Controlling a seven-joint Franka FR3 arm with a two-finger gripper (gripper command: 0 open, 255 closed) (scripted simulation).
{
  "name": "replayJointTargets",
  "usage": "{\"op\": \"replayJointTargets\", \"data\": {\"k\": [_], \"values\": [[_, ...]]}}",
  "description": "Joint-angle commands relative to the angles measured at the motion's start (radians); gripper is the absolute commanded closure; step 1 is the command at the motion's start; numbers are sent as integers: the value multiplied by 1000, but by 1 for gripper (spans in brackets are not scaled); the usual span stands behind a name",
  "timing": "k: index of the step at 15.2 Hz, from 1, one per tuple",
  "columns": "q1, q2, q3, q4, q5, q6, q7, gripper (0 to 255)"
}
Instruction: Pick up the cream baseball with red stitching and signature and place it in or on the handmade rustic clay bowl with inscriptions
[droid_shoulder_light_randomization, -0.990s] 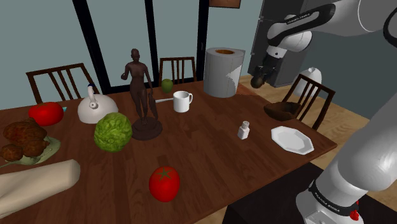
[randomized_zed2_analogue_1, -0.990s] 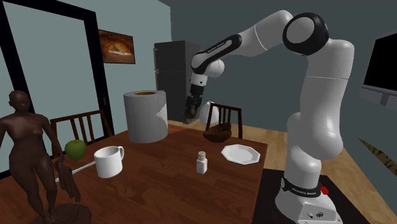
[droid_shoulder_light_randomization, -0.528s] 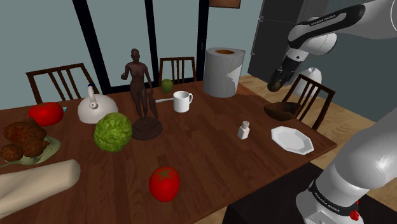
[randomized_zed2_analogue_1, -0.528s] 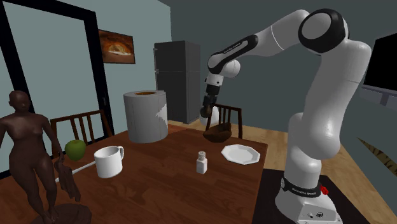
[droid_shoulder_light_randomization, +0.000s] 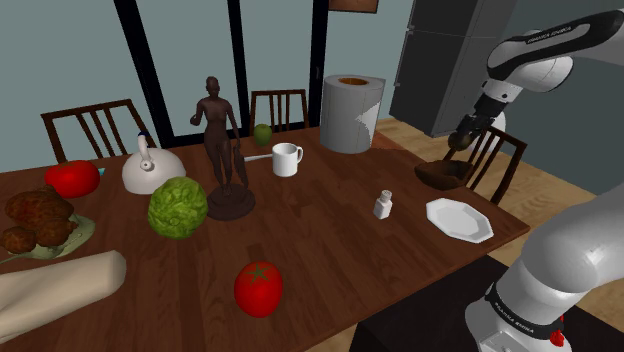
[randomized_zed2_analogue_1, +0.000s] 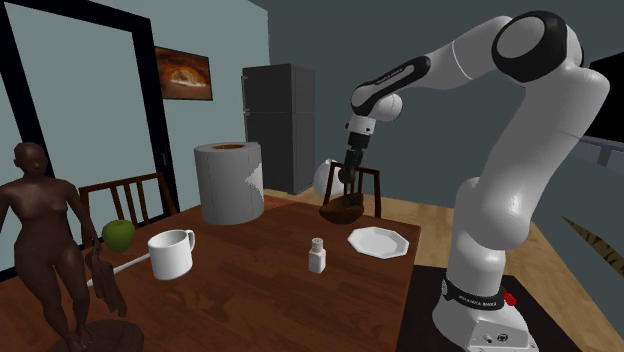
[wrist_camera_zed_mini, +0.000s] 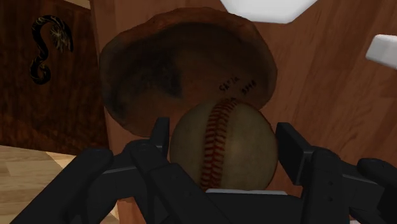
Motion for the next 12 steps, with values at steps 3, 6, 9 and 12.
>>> {"op": "replayJointTargets", "data": {"k": [3,6,9,12], "values": [[1,16,-15,-37,7,50,-23,255],[6,35,-26,-63,18,91,-38,255],[12,57,-38,-87,33,132,-56,255],[20,83,-51,-110,52,177,-79,255]]}}
